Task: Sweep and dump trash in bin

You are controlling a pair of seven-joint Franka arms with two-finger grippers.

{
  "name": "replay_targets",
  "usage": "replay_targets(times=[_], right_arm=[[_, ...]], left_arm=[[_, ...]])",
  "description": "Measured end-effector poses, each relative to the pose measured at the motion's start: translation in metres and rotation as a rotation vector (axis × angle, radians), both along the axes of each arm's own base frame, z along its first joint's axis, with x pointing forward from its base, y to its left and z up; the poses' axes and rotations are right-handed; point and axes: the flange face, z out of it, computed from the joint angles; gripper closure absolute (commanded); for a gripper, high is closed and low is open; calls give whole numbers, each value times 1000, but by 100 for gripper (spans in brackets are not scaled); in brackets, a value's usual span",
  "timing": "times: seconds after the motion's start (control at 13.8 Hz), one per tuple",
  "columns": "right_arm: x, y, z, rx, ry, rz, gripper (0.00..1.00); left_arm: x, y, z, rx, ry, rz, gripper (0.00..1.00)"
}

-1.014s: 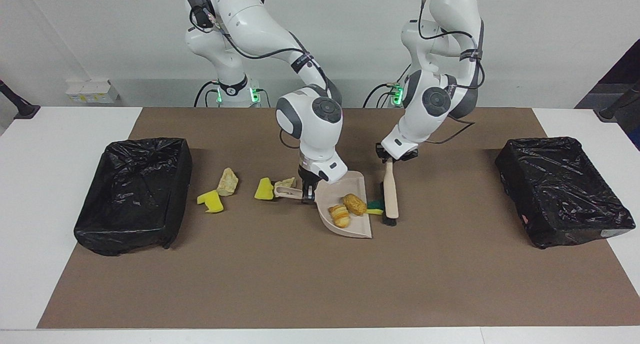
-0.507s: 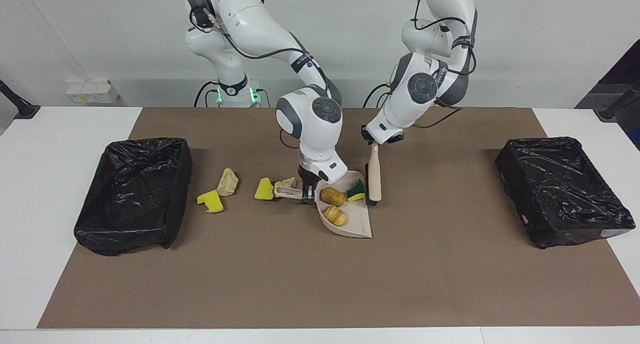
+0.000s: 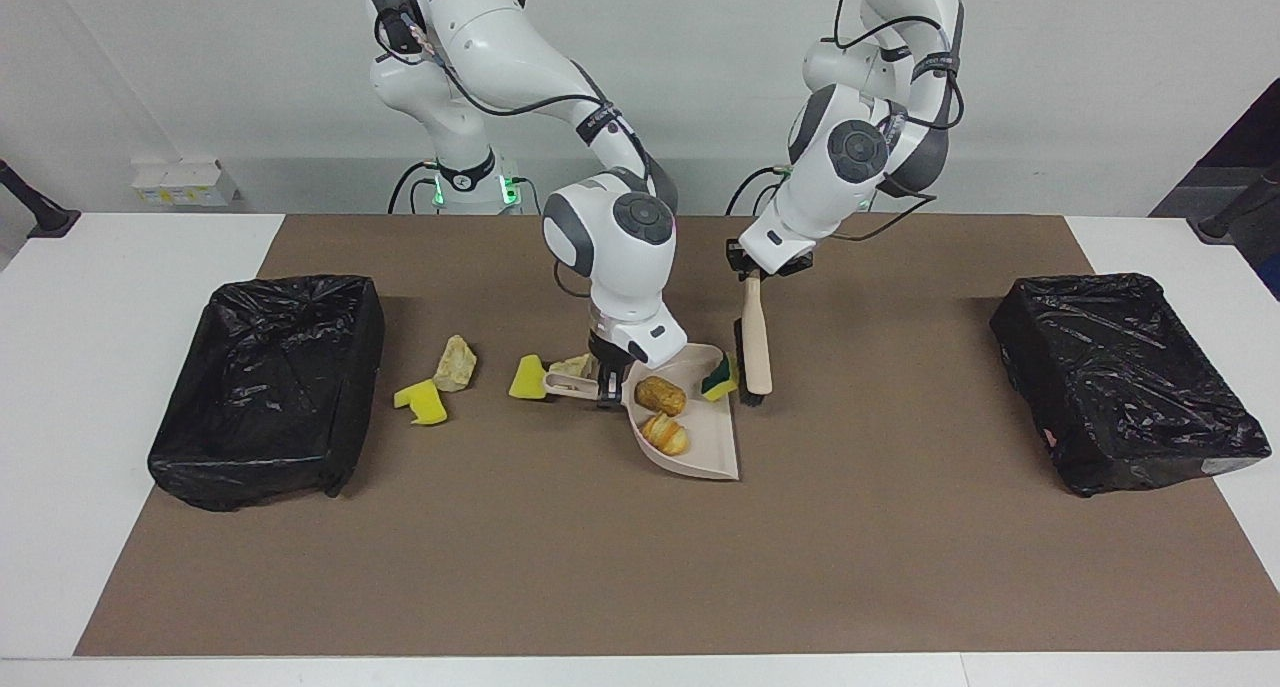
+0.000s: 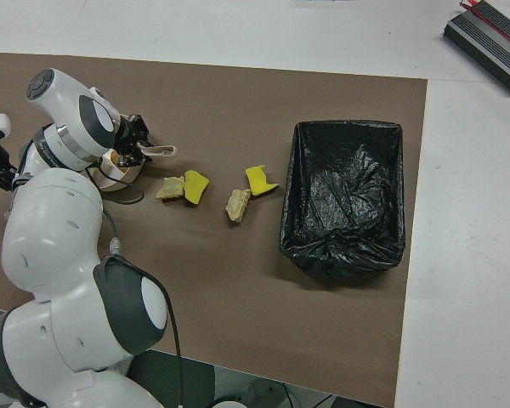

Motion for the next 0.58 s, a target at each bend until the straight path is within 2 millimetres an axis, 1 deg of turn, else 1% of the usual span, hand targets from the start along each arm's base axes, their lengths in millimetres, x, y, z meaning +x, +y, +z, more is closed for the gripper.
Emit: replay_targets(times=[0.14, 0.22, 0.43, 0.58], right_arm=[[-2, -1, -1, 1, 0, 2, 100], [-3, -1, 0, 0, 0, 2, 100], [-4, 0, -1, 3, -2, 5, 100], [-6, 3, -1, 3, -2, 10, 100]], left_arm=[[-4, -15, 2, -8, -32, 14, 100], [-8, -20, 0, -5, -29, 11, 100], [-18, -20, -16, 16, 2, 6, 100], [-30, -24, -30, 34, 31, -14, 100]])
